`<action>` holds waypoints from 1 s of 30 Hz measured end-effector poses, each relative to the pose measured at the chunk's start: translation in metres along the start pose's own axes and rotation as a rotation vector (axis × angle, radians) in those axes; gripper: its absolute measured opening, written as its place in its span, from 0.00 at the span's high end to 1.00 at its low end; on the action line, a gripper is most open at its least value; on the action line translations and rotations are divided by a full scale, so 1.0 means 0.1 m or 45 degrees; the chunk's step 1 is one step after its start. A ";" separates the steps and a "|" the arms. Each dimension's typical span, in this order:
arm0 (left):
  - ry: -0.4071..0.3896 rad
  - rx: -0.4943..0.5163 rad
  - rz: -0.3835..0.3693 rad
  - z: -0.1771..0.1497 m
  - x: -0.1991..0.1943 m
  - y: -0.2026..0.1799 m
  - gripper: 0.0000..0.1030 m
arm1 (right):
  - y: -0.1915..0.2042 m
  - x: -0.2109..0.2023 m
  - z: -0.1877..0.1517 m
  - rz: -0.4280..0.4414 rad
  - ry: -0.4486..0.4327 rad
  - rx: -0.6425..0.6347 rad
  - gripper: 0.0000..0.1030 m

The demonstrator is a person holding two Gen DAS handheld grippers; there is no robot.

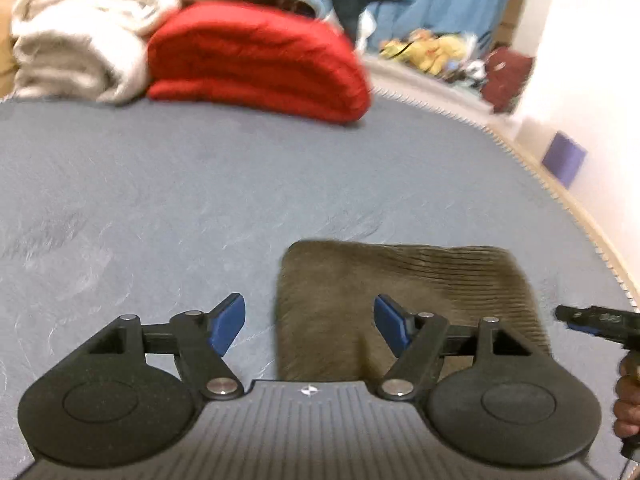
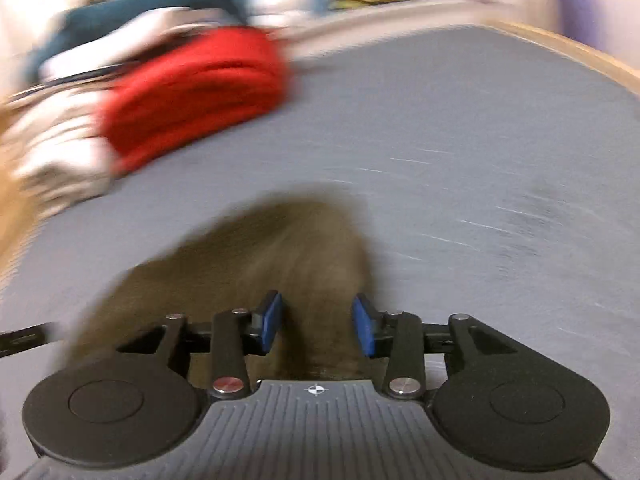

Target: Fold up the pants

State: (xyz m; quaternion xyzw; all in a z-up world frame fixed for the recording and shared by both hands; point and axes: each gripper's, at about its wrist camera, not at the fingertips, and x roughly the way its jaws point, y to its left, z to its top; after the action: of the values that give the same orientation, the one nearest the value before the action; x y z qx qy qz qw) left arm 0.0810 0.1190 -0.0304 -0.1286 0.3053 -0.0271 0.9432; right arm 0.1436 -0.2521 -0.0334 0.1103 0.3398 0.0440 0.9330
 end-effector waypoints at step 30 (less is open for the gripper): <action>0.205 0.405 0.087 -0.45 -0.46 -0.46 0.09 | 0.60 -0.46 -0.59 0.068 0.168 -0.423 0.14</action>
State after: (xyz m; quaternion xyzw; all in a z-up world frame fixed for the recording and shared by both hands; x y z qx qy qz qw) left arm 0.0186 0.0710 -0.0271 0.0351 0.3758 -0.0529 0.9245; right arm 0.0697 -0.1908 -0.0341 -0.0394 0.3852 0.1314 0.9126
